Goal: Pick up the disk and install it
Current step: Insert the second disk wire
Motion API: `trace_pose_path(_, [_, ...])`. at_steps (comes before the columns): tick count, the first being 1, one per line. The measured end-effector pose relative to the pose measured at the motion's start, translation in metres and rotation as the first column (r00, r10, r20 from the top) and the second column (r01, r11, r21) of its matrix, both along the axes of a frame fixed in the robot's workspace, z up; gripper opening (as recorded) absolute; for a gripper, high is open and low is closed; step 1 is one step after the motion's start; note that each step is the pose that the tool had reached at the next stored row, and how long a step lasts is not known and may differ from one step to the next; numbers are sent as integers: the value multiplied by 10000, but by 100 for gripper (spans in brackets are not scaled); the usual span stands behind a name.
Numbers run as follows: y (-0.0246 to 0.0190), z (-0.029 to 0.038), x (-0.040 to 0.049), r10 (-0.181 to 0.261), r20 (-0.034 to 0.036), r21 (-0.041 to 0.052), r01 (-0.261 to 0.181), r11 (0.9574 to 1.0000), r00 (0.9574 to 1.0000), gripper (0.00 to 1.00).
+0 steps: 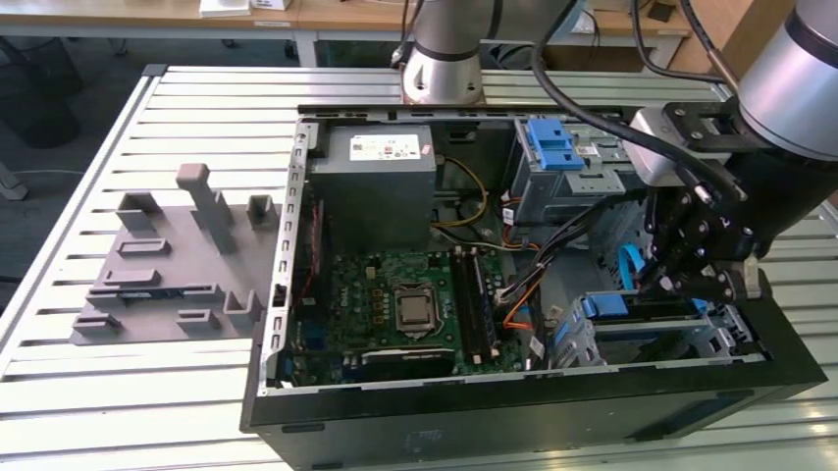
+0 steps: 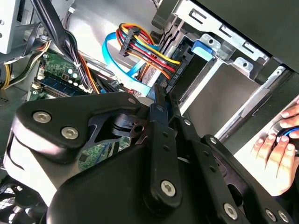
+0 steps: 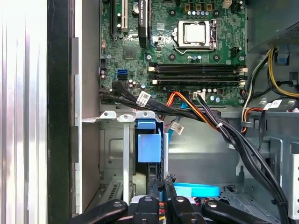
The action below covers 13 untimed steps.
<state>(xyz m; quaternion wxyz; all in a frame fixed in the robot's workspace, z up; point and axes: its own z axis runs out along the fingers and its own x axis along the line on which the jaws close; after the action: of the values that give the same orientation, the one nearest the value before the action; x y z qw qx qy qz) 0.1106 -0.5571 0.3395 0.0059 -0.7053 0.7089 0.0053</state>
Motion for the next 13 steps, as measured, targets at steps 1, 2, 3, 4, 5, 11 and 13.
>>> trace_pose_path(1, [-4,-4,0,0,0,2,0,10000,10000,17])
trace_pose_path(2, [-6,-6,2,0,0,2,0,10000,10000,17])
trace_pose_path(3, [-6,-7,6,2,0,2,-2,10000,10000,17])
trace_pose_path(4, [-6,-8,10,2,0,1,-2,10000,10000,17])
trace_pose_path(5, [-7,-10,15,0,0,2,0,10000,10000,17])
trace_pose_path(11, [-7,-25,24,0,0,2,0,10000,10000,17])
trace_pose_path(13, [-7,-30,26,0,0,3,0,10000,10000,17])
